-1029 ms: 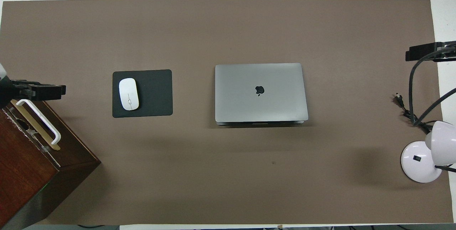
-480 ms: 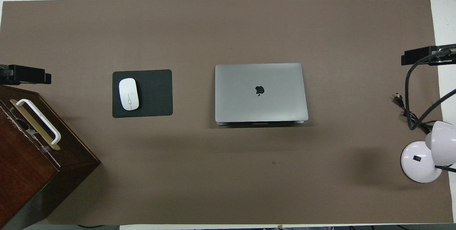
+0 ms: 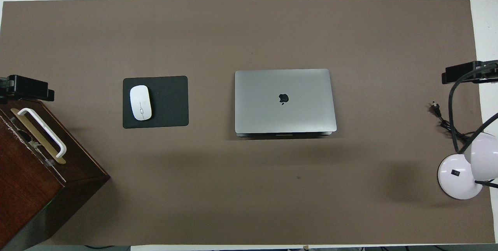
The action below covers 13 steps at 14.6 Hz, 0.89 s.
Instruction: Close laptop with both arms
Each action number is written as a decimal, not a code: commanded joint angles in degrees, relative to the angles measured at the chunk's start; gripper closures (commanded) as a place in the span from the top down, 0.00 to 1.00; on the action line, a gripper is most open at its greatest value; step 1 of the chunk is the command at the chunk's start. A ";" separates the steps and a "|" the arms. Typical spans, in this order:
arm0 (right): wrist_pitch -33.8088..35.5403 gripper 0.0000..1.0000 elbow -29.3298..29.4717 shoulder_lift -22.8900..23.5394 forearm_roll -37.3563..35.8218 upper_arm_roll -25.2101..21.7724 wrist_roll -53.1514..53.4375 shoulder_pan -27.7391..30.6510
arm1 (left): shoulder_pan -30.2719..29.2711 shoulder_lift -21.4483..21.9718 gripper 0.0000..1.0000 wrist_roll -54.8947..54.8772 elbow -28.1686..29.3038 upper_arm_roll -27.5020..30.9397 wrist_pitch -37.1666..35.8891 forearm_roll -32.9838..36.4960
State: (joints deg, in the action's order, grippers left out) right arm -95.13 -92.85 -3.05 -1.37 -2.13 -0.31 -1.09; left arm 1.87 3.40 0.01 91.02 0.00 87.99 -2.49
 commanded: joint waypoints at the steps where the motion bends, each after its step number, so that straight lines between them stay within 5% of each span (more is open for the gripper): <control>1: 1.26 1.00 0.21 -0.64 -0.13 0.46 -1.18 0.57 | -0.47 -0.50 1.00 0.87 -1.55 -0.44 -1.94 1.26; 13: 7.59 1.00 2.06 -0.37 0.05 0.46 -1.09 0.74 | -0.12 0.38 1.00 1.13 1.08 -0.62 3.49 2.14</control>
State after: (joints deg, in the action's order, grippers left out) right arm -89.11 -91.07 -3.19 -1.37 -2.05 -0.31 -1.09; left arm 1.87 3.40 0.18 91.10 -0.25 89.08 -0.76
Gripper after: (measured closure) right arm 0.000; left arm 0.000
